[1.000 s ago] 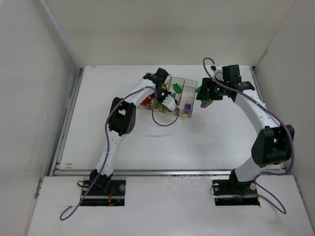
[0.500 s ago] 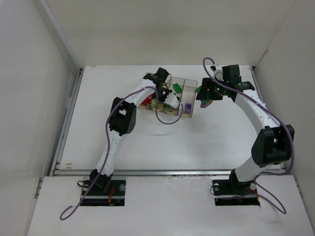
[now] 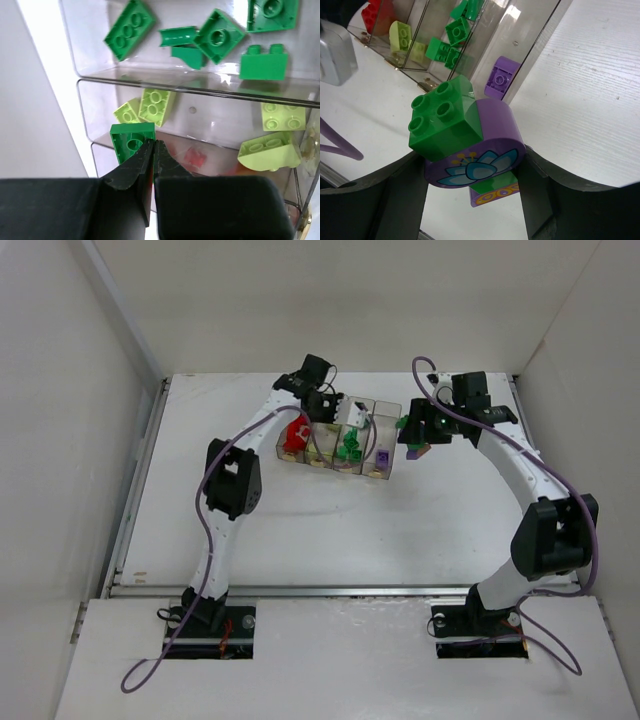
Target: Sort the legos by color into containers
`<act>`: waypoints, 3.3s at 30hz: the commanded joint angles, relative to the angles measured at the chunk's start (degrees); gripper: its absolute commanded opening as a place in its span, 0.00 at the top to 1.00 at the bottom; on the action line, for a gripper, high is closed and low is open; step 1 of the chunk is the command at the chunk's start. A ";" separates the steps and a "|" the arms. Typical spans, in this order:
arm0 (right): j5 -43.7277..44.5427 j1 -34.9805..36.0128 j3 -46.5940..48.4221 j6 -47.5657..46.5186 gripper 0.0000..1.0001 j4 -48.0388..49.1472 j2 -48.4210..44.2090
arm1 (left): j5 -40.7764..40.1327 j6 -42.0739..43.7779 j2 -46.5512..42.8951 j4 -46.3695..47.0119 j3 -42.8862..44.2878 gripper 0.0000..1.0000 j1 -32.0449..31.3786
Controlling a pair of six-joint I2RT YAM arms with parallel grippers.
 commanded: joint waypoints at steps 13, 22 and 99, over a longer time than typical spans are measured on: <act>0.20 -0.34 1.68 -0.33 1.00 2.31 -5.28 | 27.46 -60.60 -7.27 27.85 -8.63 1.00 2.90; 1.34 -0.87 0.63 -0.32 1.00 2.31 -6.52 | 34.69 -85.35 -0.15 39.99 -7.50 0.95 5.01; 3.62 5.46 0.72 10.40 1.00 7.58 -5.63 | -10.66 -73.85 -3.56 28.84 -16.99 0.99 14.06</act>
